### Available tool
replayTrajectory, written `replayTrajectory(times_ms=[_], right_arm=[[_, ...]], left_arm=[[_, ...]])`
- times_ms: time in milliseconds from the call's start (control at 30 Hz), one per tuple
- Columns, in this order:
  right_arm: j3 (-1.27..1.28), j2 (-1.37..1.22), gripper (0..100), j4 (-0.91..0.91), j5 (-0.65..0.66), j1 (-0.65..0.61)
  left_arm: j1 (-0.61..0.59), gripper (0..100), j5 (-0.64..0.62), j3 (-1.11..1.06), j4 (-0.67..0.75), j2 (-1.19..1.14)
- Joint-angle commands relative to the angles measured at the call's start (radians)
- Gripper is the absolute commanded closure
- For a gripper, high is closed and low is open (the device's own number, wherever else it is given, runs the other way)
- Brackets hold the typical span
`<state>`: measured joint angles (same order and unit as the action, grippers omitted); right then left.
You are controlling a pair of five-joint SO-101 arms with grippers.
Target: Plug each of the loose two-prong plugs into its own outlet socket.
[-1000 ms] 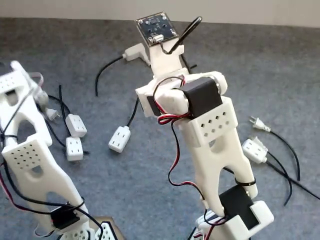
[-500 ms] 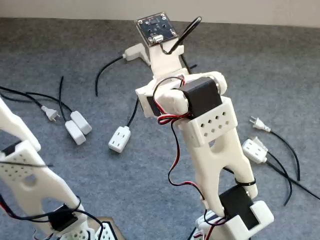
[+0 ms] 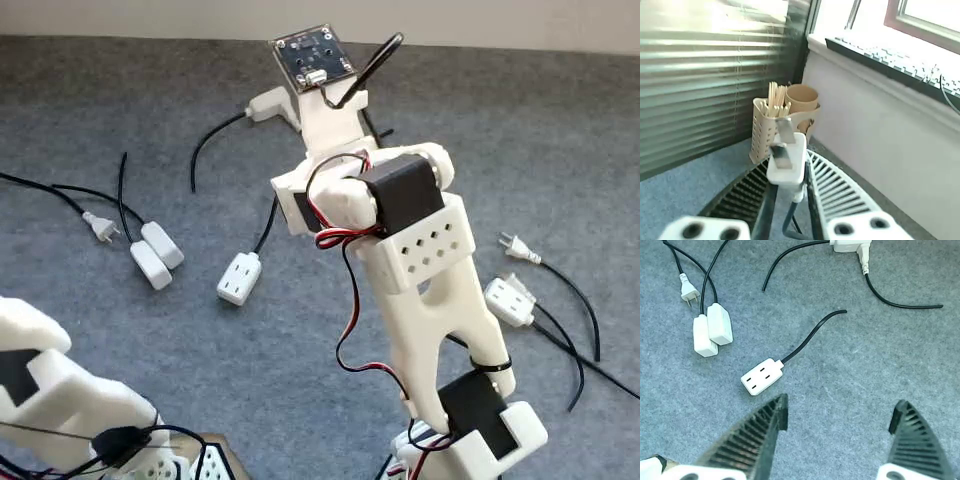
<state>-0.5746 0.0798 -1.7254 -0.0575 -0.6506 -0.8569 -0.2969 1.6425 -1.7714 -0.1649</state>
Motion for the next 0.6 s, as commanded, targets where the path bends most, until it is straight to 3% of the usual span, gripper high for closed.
replayTrajectory(times_ms=[0,133,333,433,567], right_arm=[[-0.004,0.044,68.0,-0.041,0.003,0.016],[-0.004,0.044,68.0,-0.041,0.003,0.016],[-0.004,0.044,68.0,-0.041,0.005,0.016],[-0.005,0.044,68.0,-0.041,0.005,0.016],[-0.005,0.120,68.0,-0.041,0.006,0.016]], left_arm=[[-0.016,99,-0.005,0.008,-0.017,0.107],[0.002,99,-0.005,-0.211,-0.018,0.269],[0.157,99,-0.003,-0.935,0.018,0.707],[0.243,99,-0.002,-1.270,0.230,0.926],[0.318,99,-0.002,-1.770,0.674,1.214]])
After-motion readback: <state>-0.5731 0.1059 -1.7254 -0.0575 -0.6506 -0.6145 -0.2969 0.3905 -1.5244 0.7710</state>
